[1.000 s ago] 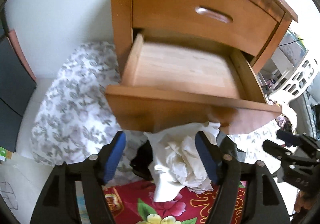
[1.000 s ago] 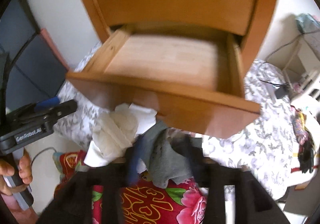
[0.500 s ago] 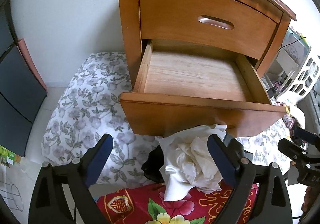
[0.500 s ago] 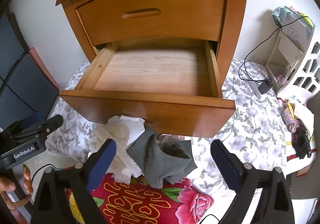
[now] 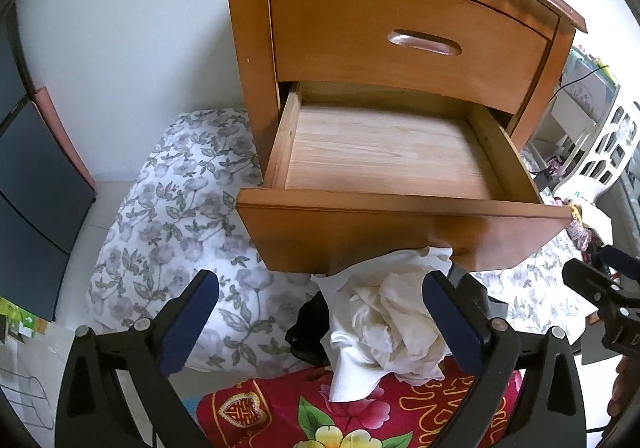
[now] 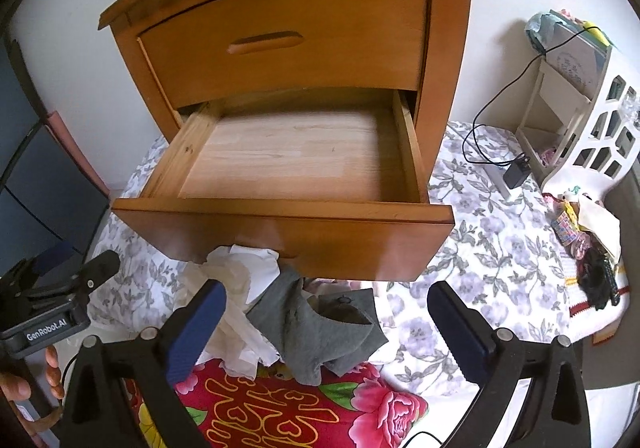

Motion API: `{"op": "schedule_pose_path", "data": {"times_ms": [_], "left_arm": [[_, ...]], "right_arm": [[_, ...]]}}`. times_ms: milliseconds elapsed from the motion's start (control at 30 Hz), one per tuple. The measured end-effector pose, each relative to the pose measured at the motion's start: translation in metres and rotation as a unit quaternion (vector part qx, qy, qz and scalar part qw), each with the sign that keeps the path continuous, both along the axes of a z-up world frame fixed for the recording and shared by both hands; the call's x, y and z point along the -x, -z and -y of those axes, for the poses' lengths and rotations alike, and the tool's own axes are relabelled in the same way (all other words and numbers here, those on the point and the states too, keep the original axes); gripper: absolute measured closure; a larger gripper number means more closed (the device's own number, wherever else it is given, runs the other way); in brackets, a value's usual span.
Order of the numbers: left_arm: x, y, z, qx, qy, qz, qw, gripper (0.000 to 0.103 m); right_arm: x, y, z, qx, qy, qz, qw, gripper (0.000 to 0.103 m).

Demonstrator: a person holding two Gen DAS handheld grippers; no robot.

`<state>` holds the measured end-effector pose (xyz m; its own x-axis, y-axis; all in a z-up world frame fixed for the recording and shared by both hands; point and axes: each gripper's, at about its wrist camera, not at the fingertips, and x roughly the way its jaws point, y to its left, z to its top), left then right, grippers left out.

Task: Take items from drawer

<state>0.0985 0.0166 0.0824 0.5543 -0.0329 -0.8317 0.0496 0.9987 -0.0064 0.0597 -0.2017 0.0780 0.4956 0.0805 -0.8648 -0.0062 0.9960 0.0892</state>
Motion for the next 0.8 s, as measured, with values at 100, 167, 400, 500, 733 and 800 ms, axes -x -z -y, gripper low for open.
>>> {"op": "schedule_pose_path", "data": {"times_ms": [100,167,400,500,733,800], "left_arm": [[-0.0013,0.0018,0.0009,-0.007,0.000,-0.005,1.0000,0.002],[-0.0018,0.0026,0.0014,-0.010,0.000,-0.006,0.9999,0.002],[-0.0054,0.0024,0.0033,-0.011,-0.004,-0.014,0.9998,0.002],[-0.0057,0.0026,0.0034,-0.015,-0.006,-0.015,0.9998,0.002],[-0.0070,0.0047,0.0015,-0.010,-0.012,-0.019,0.9997,0.002],[-0.0076,0.0052,0.0017,-0.017,-0.013,-0.019,0.9996,0.002]], "right_arm": [[-0.0011,0.0004,-0.0014,0.003,0.001,0.002,1.000,0.001],[-0.0014,0.0009,-0.0015,0.004,-0.001,0.003,1.000,0.001],[-0.0035,0.0009,-0.0016,0.008,0.002,0.008,1.000,0.001],[-0.0043,0.0011,-0.0023,0.009,0.001,0.010,1.000,0.001],[-0.0064,0.0018,-0.0042,0.011,0.000,0.010,1.000,0.001],[-0.0072,0.0021,-0.0050,0.012,0.000,0.010,1.000,0.001]]}}
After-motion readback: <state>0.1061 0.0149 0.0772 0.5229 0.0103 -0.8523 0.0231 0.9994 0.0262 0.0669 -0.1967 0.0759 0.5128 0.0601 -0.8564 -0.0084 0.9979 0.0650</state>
